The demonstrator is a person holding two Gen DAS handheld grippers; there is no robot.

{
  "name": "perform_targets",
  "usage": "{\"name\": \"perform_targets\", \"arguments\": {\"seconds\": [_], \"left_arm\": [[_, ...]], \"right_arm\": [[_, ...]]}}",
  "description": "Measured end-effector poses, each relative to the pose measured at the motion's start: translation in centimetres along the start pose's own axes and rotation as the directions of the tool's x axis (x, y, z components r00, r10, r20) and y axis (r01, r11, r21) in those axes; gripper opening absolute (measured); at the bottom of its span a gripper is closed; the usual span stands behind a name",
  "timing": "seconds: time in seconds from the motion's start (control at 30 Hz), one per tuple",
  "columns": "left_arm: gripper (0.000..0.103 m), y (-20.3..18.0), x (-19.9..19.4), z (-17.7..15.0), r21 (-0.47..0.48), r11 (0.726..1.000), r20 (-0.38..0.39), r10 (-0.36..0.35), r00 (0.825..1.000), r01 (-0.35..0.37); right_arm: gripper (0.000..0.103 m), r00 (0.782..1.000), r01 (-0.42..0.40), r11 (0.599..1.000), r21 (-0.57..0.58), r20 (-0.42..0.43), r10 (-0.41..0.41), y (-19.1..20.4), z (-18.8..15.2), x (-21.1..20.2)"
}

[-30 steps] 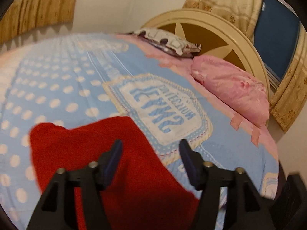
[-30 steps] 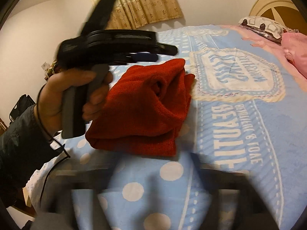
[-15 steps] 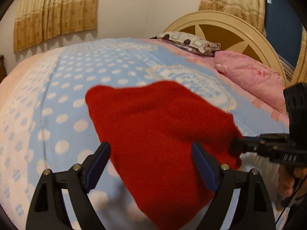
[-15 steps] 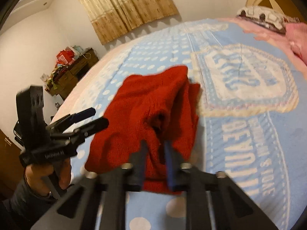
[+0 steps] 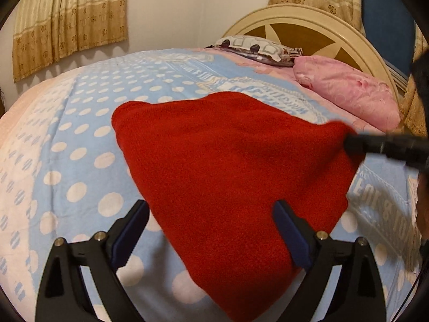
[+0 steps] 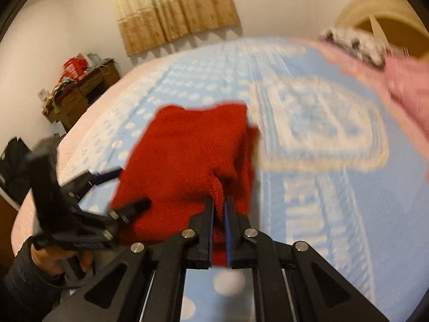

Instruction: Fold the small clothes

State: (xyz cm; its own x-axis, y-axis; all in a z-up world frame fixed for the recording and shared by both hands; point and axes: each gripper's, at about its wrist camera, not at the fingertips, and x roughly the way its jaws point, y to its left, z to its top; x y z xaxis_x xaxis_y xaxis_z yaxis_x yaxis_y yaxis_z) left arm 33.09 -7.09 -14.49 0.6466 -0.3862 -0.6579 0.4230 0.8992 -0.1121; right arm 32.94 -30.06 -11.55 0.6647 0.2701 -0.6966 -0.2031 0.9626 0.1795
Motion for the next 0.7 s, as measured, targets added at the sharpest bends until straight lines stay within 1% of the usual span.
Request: {"name": "perform_targets", "arguments": {"seconds": [0.07,0.13,0.2,0.23,0.27,0.33,0.37,0.43,0.5,0.53,0.6,0.63,0.7], "left_arm": [[0.096,-0.1,0.1,0.0,0.0,1.0,-0.005,-0.003,1.0,0.003],[0.101,-0.2,0.3,-0.1,0.002,1.0,-0.011,0.0,1.0,0.0],[0.101,-0.3,0.4,-0.3,0.004,1.0,-0.015,0.001,1.0,-0.001],[0.101,-0.3,0.5,-0.3,0.004,1.0,-0.02,-0.003,1.0,0.003],[0.101,-0.3,0.5,-0.4,0.004,1.0,-0.022,-0.006,1.0,0.006],[0.101,-0.3,0.5,-0.4,0.002,1.0,-0.023,-0.01,1.0,0.01],[0.101,-0.3,0.5,-0.5,0.0,1.0,-0.023,-0.012,1.0,0.012],[0.101,-0.3,0.6,-0.5,-0.003,1.0,-0.024,-0.014,1.0,0.014],[0.101,-0.3,0.6,-0.5,-0.003,1.0,-0.024,-0.012,1.0,0.012],[0.101,-0.3,0.6,-0.5,-0.002,1.0,-0.024,-0.011,1.0,0.011],[0.102,-0.3,0.6,-0.5,-0.002,1.0,-0.025,-0.009,1.0,0.009],[0.102,-0.3,0.6,-0.5,-0.003,1.0,-0.027,-0.008,1.0,0.008],[0.103,-0.2,0.7,-0.4,-0.005,1.0,-0.03,-0.013,0.999,0.013]], "right_arm": [[0.009,0.998,-0.05,0.998,-0.041,0.024,0.051,1.2,1.6,0.1],[0.011,0.996,-0.08,0.996,-0.05,0.02,0.081,1.6,2.8,0.9],[0.031,0.995,-0.095,0.995,-0.042,0.017,0.095,1.7,3.9,2.0],[0.057,0.995,-0.1,0.994,-0.039,0.005,0.1,1.8,4.3,2.3],[0.062,0.996,-0.092,0.995,-0.044,0.009,0.093,1.9,4.5,2.2],[0.062,0.998,-0.03,0.998,-0.059,0.057,0.034,2.1,4.8,0.9],[0.062,0.997,-0.014,0.998,-0.066,0.077,0.019,2.3,4.8,0.3],[0.062,0.995,-0.054,0.995,-0.086,0.083,0.062,2.6,4.6,-0.1],[0.062,0.995,-0.073,0.993,-0.09,0.054,0.078,2.9,4.7,0.9],[0.061,0.994,-0.096,0.992,-0.076,0.037,0.099,2.8,4.8,1.6],[0.061,0.983,-0.183,0.983,-0.015,-0.013,0.183,2.3,4.7,3.9],[0.061,0.979,-0.196,0.981,-0.006,-0.054,0.196,2.1,4.4,5.3],[0.061,0.987,-0.122,0.993,-0.009,-0.102,0.12,1.4,3.5,7.4]]}}
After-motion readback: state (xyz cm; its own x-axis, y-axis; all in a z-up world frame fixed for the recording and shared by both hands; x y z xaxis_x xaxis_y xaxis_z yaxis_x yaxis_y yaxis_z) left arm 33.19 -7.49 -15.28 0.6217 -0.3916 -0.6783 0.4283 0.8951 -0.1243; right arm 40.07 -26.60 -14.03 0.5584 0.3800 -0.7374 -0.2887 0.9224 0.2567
